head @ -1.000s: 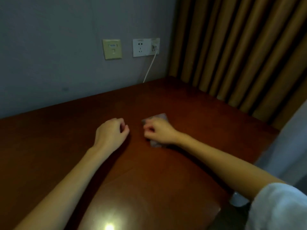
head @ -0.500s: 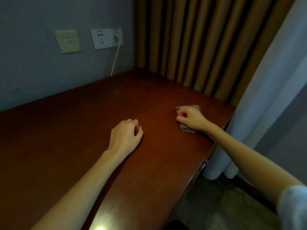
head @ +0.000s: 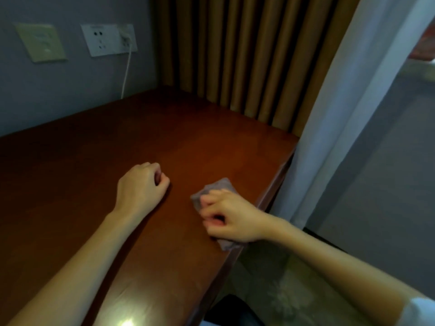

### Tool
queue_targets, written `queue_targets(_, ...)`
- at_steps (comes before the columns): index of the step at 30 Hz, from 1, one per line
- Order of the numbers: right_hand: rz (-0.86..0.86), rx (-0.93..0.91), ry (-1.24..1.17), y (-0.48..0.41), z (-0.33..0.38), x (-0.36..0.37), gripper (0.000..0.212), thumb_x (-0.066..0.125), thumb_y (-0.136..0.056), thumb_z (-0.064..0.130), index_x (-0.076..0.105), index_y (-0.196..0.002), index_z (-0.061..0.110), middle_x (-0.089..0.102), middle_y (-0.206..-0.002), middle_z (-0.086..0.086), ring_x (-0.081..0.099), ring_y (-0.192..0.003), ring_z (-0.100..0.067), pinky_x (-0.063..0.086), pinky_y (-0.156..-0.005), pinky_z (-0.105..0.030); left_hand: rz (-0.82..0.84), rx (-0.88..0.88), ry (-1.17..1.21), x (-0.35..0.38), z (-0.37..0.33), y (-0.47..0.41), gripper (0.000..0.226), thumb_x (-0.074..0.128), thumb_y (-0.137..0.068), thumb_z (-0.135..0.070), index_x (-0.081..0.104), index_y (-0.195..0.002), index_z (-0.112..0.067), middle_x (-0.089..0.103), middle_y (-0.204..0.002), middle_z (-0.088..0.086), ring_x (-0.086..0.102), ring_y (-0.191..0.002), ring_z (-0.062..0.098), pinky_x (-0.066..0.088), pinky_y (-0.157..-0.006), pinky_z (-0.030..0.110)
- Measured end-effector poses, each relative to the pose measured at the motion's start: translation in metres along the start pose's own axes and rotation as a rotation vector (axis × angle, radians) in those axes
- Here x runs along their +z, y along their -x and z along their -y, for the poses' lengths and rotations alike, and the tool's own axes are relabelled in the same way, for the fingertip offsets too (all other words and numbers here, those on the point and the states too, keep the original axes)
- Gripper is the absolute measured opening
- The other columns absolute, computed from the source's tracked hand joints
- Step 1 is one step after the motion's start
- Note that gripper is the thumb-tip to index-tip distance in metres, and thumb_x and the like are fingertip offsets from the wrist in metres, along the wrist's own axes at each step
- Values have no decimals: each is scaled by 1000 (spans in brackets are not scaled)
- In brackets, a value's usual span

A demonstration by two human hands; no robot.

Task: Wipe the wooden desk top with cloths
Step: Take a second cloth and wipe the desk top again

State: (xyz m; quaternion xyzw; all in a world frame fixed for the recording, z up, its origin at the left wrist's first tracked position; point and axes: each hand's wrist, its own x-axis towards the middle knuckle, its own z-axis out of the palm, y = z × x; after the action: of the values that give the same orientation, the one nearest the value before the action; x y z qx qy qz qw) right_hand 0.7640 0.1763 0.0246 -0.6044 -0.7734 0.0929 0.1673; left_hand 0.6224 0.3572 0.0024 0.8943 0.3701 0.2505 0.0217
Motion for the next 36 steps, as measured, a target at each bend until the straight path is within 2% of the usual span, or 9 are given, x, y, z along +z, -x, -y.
queue_targets(4, -133, 252, 38, 16, -66, -23, 23, 47, -84, 30, 46, -62, 22, 46, -75, 1, 43, -72, -10, 36, -72, -28, 7, -4, 15, 1, 0, 0, 24, 53, -92, -28, 51, -69, -19, 48, -66, -6, 44, -59, 7, 28, -49, 19)
queue_targets(7, -299, 434, 43, -1, -110, -38, 38, 55, -84, 15, 32, -54, 21, 47, -63, -12, 41, -56, -7, 30, -64, -27, 5, -3, 21, 0, -1, 0, 24, 52, -92, -28, 52, -70, -19, 49, -66, -5, 45, -60, 9, 28, -49, 19)
queue_targets(12, -351, 556, 135, -41, -79, -17, 41, 56, -82, 21, 30, -50, 21, 50, -63, -4, 57, -66, -20, 39, -62, -34, 2, 3, 31, -1, -1, 0, 24, 52, -92, -28, 53, -70, -18, 48, -65, -5, 44, -59, 9, 29, -49, 21)
queue_targets(15, -281, 449, 148, -53, -1, 17, 32, 53, -87, 26, 37, -60, 25, 47, -79, 2, 49, -82, -16, 31, -71, -29, 7, 2, 24, -1, -1, 0, 24, 52, -92, -28, 51, -71, -18, 48, -67, -4, 45, -61, 13, 30, -50, 25)
queue_targets(22, -169, -90, -99, -1, 129, 63, 16, 68, -75, 19, 57, -63, 15, 51, -75, -5, 44, -75, -22, 23, -68, -29, 6, 4, 60, -5, -2, 2, 23, 51, -90, -26, 51, -69, -16, 50, -70, -1, 48, -66, 18, 32, -58, 30)
queue_targets(25, -208, -88, -14, 18, 89, 51, 16, 57, -78, 28, 56, -67, 17, 51, -77, -4, 44, -79, -19, 27, -69, -29, 5, -5, 52, -5, -2, 3, 23, 51, -92, -27, 53, -72, -15, 51, -71, 0, 48, -66, 16, 32, -59, 29)
queue_targets(29, -307, 207, 37, 28, -19, 10, 25, 46, -81, 33, 55, -63, 17, 52, -73, 1, 49, -73, -12, 37, -69, -31, 11, 1, 66, -3, -2, 2, 23, 51, -93, -29, 56, -74, -17, 54, -72, -1, 51, -67, 14, 36, -59, 26)
queue_targets(32, -473, 469, 11, 29, -93, -25, 33, 51, -83, 23, 37, -55, 31, 42, -63, 13, 47, -59, 3, 33, -63, -26, 10, 13, 65, -3, -1, 3, 23, 52, -93, -29, 54, -73, -18, 53, -70, -2, 51, -66, 13, 35, -58, 24)
queue_targets(36, -499, 634, 117, 15, -124, -36, 40, 56, -81, 18, 32, -50, 25, 47, -61, 4, 48, -53, -6, 35, -57, -28, 18, 22, 57, -4, -3, 3, 21, 53, -93, -28, 54, -74, -19, 52, -70, -3, 48, -64, 11, 30, -53, 21)
